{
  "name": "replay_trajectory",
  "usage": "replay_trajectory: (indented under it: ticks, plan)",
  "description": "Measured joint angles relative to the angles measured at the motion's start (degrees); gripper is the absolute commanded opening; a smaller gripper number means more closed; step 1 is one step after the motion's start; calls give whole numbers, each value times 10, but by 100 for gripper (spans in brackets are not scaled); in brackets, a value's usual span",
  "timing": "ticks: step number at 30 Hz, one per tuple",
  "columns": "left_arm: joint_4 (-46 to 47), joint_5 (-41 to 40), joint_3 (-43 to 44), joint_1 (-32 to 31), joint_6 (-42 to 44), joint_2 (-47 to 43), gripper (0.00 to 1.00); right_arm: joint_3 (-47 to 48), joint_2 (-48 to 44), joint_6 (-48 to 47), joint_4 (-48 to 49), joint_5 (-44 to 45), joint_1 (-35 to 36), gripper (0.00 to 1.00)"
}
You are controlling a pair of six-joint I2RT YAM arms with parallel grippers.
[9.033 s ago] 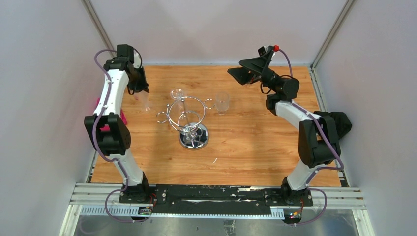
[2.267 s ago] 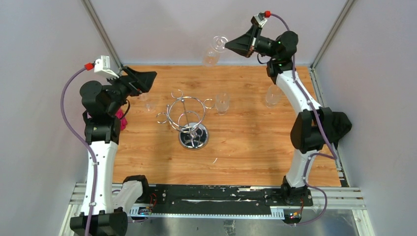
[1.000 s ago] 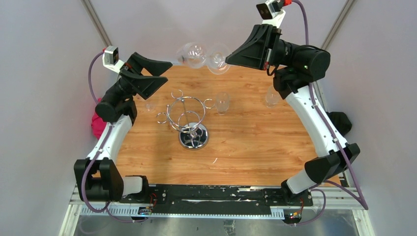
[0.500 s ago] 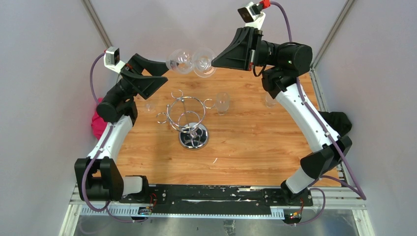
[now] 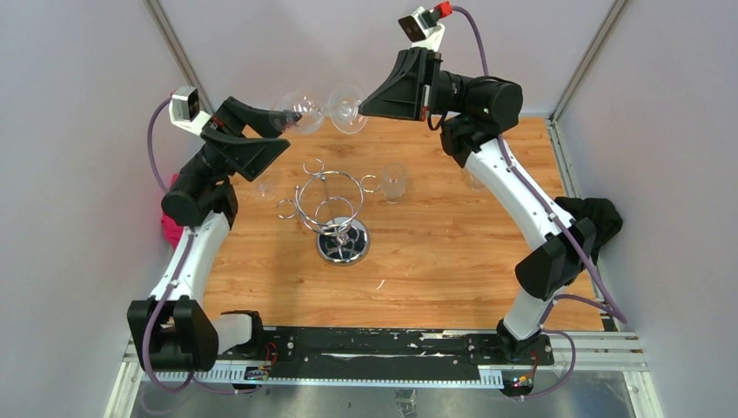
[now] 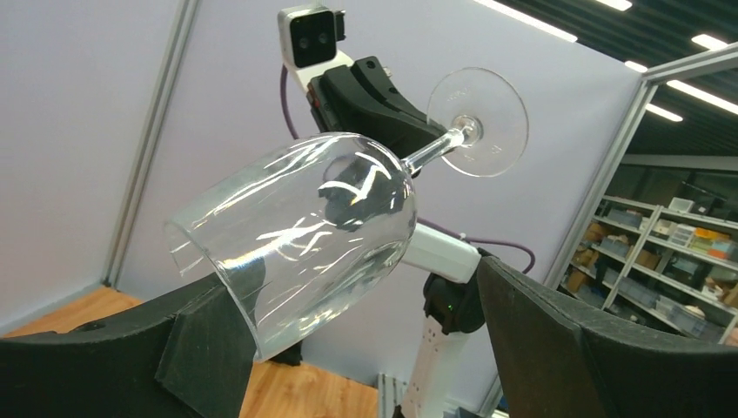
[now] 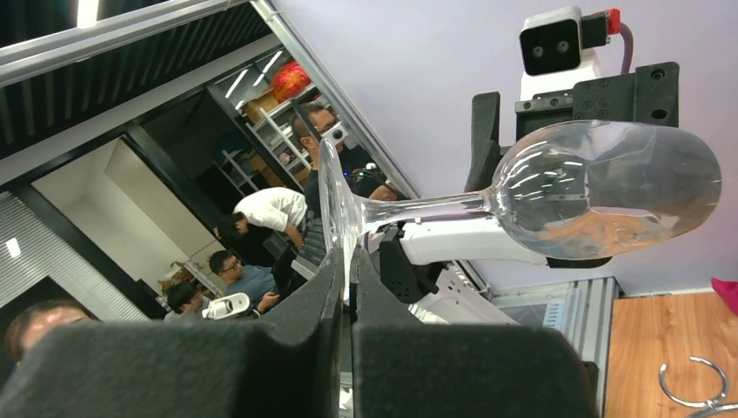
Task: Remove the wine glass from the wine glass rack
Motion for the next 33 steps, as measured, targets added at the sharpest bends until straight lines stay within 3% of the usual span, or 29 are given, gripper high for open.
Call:
replay_trajectory:
  ticks: [7,17,33]
  plan:
    - [-11,-6,0,7,-1,-55,77,9,29,87,115,24,0,0]
    - [-8,-16,0,9,-2,-97,68,-14,50,126,162,47,0,0]
    - [14,-16,-5,7,-16,-111,10,-16,64,136,166,64,0,0]
